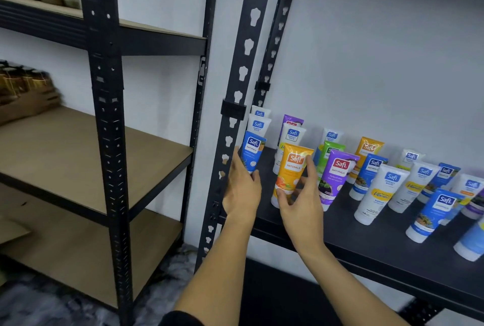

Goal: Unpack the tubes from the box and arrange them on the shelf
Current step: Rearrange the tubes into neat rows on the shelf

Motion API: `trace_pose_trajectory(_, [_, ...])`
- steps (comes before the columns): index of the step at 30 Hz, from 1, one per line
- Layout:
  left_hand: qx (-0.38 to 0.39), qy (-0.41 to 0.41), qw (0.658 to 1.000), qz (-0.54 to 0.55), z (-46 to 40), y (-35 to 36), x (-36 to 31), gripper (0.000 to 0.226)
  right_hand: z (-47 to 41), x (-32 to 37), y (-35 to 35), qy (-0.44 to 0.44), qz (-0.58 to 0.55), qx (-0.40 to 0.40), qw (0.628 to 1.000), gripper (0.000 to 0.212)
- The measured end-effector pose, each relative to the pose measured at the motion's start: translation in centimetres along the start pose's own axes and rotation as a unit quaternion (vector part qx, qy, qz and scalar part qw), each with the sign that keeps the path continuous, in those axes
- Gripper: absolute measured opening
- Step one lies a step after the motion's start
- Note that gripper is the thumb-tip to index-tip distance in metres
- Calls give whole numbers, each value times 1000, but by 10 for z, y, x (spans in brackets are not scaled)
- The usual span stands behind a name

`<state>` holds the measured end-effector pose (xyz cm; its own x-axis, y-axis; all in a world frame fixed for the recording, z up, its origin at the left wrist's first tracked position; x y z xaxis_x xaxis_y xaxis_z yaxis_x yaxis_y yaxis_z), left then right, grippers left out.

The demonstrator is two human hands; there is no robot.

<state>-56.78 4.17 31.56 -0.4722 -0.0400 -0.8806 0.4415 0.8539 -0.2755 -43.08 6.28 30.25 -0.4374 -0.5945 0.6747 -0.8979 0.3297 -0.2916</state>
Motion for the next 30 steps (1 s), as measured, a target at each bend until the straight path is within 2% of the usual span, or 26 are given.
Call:
trace_pose_trajectory(7, [-3,23,999,26,1,-1,3,73,3,-1,3,-5,15,-13,1000,95])
trace_pose_trajectory(20, [-10,31,999,-1,1,2,5,72,7,1,5,-3,34,-30,999,93])
trace_pose_trajectory(30, [-6,26,1000,2,-1,1,4,71,-6,13,17,20,-3,-31,999,88])
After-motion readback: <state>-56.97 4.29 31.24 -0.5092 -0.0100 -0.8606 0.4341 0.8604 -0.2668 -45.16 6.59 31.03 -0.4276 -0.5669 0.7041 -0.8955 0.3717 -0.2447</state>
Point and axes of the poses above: each hand's wrist, its own z-axis away from the middle knuckle, its own y-axis out of the palm, x = y × z, the point moved 1 cm from there along -z, towards the middle knuckle, and after that the axes turned 11 degrees about -x, right-handed, at the moved point
